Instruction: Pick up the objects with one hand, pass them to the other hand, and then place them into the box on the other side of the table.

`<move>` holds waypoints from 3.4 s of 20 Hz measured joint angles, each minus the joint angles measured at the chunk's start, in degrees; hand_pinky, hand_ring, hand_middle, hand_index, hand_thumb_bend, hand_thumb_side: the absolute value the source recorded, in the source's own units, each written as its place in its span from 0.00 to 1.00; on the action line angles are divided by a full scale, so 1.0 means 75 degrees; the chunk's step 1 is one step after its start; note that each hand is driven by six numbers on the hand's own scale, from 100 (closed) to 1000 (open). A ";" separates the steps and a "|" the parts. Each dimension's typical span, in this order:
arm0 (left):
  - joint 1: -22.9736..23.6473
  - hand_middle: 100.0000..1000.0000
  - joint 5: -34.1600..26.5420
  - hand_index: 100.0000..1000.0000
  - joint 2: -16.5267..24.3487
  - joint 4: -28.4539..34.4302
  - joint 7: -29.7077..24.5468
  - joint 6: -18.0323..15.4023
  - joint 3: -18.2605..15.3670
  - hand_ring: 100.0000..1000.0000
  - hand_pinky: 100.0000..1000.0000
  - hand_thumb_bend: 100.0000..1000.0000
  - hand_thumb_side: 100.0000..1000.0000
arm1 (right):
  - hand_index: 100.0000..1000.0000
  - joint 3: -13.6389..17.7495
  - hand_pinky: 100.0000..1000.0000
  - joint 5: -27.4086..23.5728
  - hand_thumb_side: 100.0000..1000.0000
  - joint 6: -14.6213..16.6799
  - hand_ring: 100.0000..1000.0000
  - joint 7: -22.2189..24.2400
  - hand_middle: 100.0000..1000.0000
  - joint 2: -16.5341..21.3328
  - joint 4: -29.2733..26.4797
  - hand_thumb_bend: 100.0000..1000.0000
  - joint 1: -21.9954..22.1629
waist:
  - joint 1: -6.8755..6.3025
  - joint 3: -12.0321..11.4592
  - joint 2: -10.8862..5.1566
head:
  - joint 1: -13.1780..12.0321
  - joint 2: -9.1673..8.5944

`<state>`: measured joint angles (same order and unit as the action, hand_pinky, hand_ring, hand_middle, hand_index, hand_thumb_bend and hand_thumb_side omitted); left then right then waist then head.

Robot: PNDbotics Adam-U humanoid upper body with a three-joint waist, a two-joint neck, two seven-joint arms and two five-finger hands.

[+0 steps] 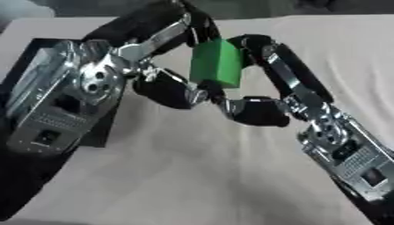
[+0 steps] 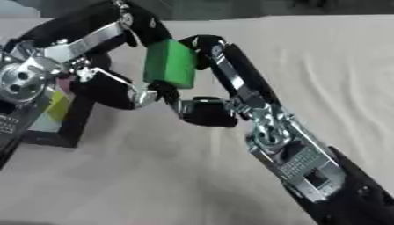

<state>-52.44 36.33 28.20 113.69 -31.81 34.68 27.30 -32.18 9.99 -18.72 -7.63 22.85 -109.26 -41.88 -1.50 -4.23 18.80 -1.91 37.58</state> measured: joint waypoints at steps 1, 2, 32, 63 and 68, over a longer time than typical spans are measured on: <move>-0.0001 0.46 -0.0027 0.56 -0.0003 -0.0021 0.0007 0.0006 0.0002 0.58 0.65 0.17 0.00 | 0.46 0.0000 0.68 0.0000 0.00 0.0003 0.61 0.0013 0.55 0.0000 0.0000 0.00 0.0004 | 0.0000 0.0002 0.0000 | 0.0000 0.0000; -0.0001 0.45 -0.0060 0.54 -0.0004 -0.0031 0.0022 0.0017 0.0002 0.57 0.64 0.15 0.00 | 0.47 0.0000 0.68 0.0000 0.00 -0.0001 0.61 0.0027 0.56 0.0000 0.0000 0.00 0.0005 | 0.0000 0.0003 0.0000 | 0.0000 0.0000; 0.0140 0.31 -0.0310 0.38 -0.0071 -0.0684 0.0446 -0.0234 0.0281 0.50 0.61 0.21 0.00 | 0.71 0.0632 0.79 0.1572 0.00 -0.0051 0.68 0.3861 0.69 0.0196 -0.0026 0.35 0.0077 | 0.0000 0.0075 0.0000 | -0.0109 0.0001; 0.0219 0.22 -0.0279 0.33 0.0152 -0.0417 0.0139 -0.0303 0.0174 0.46 0.58 0.24 0.00 | 0.77 0.0468 0.77 0.1807 0.00 -0.0877 0.62 0.3369 0.61 0.0359 -0.0312 0.38 0.0218 | 0.0000 0.0084 0.0000 | -0.0133 -0.0053; 0.0229 0.22 -0.0251 0.33 0.0158 -0.0443 0.0113 -0.0280 0.0170 0.46 0.58 0.24 0.00 | 0.77 0.0476 0.76 0.1939 0.00 -0.0897 0.61 0.3445 0.59 0.0377 -0.0326 0.38 0.0257 | 0.0000 0.0087 0.0000 | -0.0134 -0.0067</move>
<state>-50.73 34.45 29.39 110.37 -30.96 32.57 28.57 -28.61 24.53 -25.44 18.20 25.68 -111.71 -39.96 -1.50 -3.57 18.80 -2.92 37.09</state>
